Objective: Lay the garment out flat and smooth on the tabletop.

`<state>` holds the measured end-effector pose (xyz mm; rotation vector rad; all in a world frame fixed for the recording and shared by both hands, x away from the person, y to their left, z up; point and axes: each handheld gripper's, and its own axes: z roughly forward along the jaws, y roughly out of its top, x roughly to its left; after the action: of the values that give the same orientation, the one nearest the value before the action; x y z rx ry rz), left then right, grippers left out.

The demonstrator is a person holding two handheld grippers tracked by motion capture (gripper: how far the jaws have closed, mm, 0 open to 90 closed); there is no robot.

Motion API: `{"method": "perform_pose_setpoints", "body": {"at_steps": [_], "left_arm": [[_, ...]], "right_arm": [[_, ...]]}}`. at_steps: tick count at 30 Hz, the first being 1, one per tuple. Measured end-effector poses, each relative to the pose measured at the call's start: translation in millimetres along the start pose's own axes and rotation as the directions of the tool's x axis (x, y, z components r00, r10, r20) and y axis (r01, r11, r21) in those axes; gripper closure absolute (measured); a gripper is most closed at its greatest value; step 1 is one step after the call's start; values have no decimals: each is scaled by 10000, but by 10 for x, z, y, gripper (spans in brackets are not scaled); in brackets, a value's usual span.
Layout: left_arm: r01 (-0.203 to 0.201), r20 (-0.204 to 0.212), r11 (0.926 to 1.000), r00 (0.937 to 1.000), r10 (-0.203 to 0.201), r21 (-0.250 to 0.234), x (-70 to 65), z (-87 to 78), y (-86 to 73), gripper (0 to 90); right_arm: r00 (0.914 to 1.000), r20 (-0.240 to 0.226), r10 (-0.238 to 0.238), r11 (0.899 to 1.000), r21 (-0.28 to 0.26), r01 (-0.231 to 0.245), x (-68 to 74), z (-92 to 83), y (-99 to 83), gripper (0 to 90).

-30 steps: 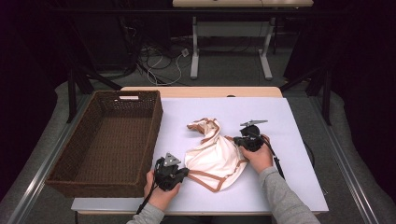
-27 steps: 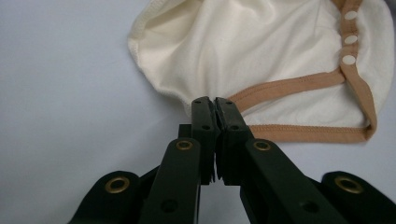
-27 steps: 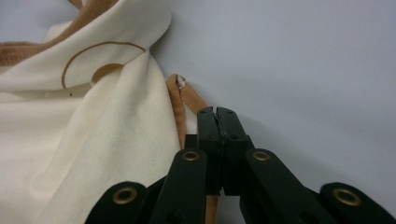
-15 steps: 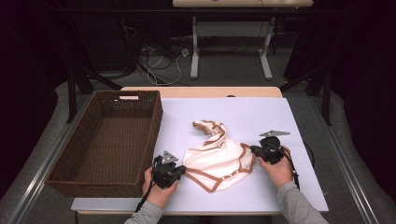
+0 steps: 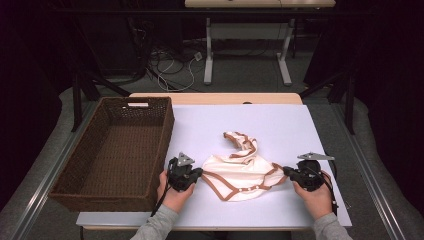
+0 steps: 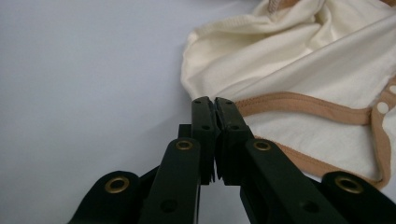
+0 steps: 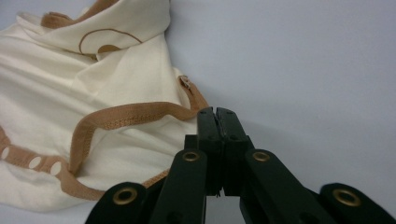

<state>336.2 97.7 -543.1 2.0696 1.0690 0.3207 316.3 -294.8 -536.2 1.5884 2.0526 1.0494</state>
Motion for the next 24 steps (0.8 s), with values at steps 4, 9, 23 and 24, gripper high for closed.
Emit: {"method": "perform_pose_setpoints", "body": {"at_steps": [4,9,23,24], "left_arm": [[16,-349,9998,9994,-23,-214,41,4,55,876],[153,-605,9997,9980,-163,-173,80,27,59,874],[221,-233,9990,9995,-229,-378,-9,-19,16,716],[253,-215,9987,9994,-262,-438,-18,-26,14,692]], "right_arm": [[9999,-111,-107,9992,-393,103,25,46,30,894],[9999,-5,-172,9975,-692,171,34,193,91,862],[9991,-243,-357,9905,-1336,321,80,-41,28,622],[9991,-256,-340,9898,-1394,301,99,-60,23,619]]}}
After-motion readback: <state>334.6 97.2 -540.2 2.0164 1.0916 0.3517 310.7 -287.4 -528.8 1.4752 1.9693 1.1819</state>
